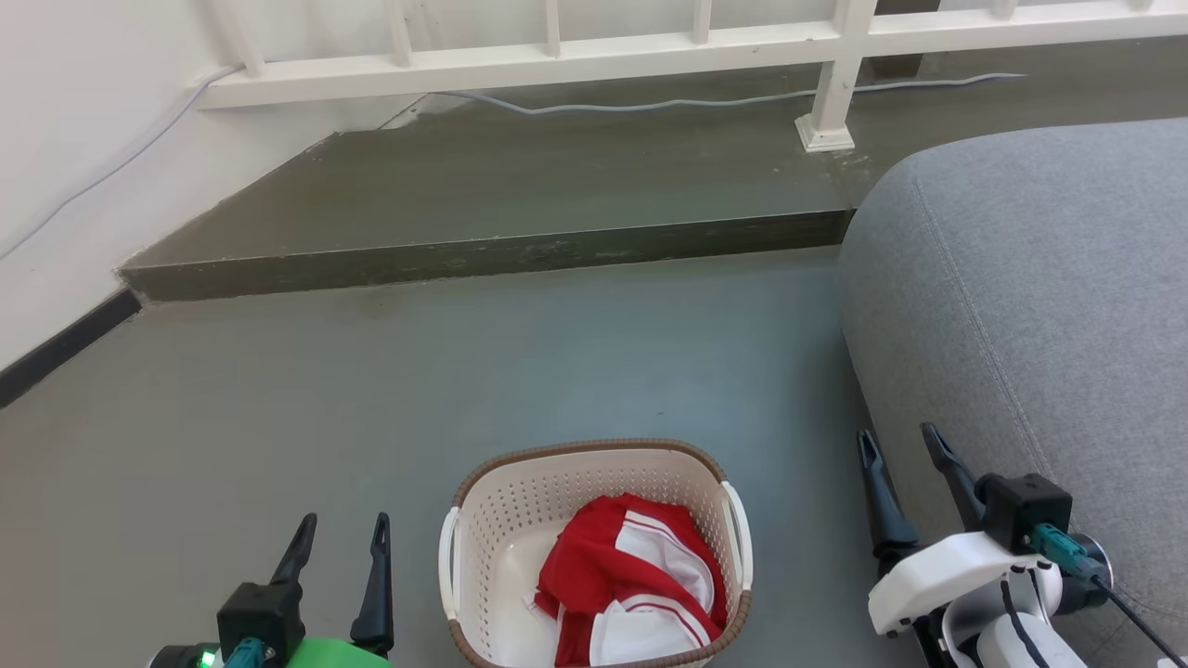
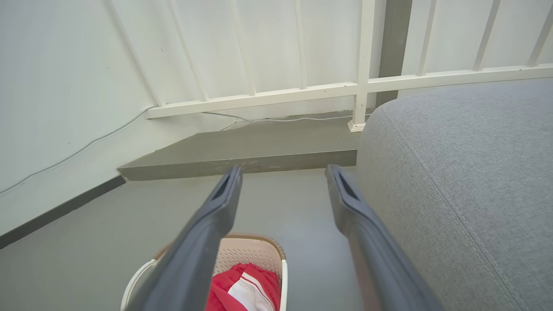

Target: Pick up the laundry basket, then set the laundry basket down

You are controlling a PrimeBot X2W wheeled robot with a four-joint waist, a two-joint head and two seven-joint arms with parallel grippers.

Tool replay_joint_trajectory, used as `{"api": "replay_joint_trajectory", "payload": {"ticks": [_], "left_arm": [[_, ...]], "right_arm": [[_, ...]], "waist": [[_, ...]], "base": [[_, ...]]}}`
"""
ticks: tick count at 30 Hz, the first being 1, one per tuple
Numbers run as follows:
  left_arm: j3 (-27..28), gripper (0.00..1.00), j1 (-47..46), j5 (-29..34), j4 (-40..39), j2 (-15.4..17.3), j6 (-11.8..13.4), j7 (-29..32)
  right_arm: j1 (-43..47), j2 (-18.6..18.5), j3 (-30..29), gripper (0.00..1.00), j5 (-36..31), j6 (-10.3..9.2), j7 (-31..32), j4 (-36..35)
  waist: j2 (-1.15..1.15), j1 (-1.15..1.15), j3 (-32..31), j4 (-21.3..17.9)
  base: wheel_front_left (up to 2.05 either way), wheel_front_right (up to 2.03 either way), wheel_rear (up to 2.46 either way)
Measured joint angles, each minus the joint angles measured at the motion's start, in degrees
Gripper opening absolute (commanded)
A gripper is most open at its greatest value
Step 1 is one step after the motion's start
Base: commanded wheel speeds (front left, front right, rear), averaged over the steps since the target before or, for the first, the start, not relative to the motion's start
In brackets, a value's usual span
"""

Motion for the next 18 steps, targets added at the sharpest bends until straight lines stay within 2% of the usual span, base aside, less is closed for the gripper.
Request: {"api": "replay_joint_trajectory", "payload": {"ticks": [18], "left_arm": [[1.4, 1.0, 0.7, 2.1, -1.4, -1.2, 0.0, 0.0]], "right_arm": [[0.6, -0.1, -0.2, 1.0, -1.4, 0.07, 0.0, -1.3]], "waist": [[0.0, 0.0, 0.7, -0.2]], "base": [[0.0, 0.0, 0.0]]}}
